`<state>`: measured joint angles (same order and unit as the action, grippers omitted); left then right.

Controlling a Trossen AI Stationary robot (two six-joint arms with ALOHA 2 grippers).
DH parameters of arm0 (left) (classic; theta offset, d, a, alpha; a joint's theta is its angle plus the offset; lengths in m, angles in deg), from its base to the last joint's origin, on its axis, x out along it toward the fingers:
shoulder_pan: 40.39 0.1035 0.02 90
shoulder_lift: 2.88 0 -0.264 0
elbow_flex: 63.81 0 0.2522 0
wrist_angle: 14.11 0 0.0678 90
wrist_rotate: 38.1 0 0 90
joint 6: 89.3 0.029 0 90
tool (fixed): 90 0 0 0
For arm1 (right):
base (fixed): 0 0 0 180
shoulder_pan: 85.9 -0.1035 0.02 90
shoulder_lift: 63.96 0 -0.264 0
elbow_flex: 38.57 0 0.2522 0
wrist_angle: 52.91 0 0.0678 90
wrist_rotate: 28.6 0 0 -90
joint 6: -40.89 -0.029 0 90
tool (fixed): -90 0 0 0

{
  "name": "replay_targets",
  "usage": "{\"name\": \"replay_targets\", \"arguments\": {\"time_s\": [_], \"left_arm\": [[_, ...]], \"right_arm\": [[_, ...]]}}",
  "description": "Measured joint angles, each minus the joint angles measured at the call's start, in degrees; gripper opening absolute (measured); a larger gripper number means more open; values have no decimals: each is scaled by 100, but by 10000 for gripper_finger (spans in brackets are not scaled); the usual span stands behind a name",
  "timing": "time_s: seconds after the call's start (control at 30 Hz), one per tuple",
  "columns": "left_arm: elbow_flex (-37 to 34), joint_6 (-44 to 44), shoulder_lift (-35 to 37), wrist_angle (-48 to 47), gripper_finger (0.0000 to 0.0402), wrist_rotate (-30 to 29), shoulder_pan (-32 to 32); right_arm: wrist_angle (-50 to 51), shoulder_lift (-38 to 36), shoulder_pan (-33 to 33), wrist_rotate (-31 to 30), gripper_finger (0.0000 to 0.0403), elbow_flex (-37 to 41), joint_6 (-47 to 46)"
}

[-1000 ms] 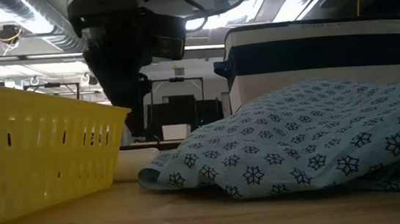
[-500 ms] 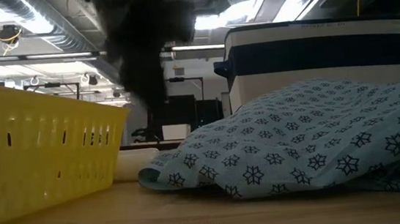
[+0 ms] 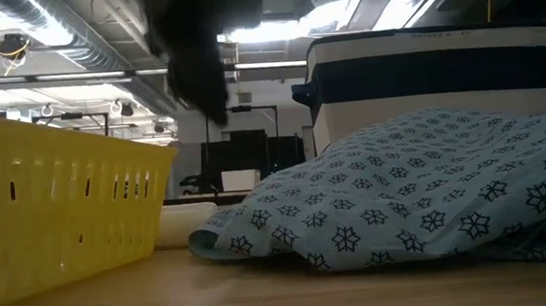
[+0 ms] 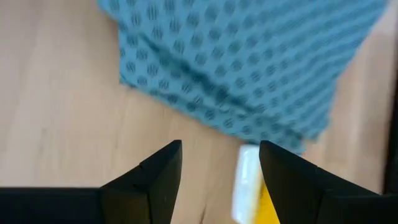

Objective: Pick & Place Medicine items
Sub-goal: Put the white rolled gauze into the orange bin

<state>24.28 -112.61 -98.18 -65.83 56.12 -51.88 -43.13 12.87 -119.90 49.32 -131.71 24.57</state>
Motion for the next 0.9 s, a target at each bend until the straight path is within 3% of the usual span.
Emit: {"name": "replay_targets", "arguments": {"time_s": [0.13, 0.27, 0.4, 0.5, 0.9], "left_arm": [[2, 29, -189, -37, 210, 21, -63], [-3, 59, -384, -14, 210, 43, -101], [-3, 63, -403, 26, 210, 44, -93], [-3, 137, -403, 3, 210, 45, -114], [-3, 431, -894, 60, 210, 430, -421]], "right_arm": [[-953, -392, -432, -468, 231, 653, 942], [-2511, -702, -556, -463, 231, 1901, 1261], [-4630, -1044, -558, 269, 231, 3282, 1523], [-5514, -1254, -561, 613, 231, 3896, 1709], [-5418, -1494, -559, 653, 231, 4162, 1609]]}}
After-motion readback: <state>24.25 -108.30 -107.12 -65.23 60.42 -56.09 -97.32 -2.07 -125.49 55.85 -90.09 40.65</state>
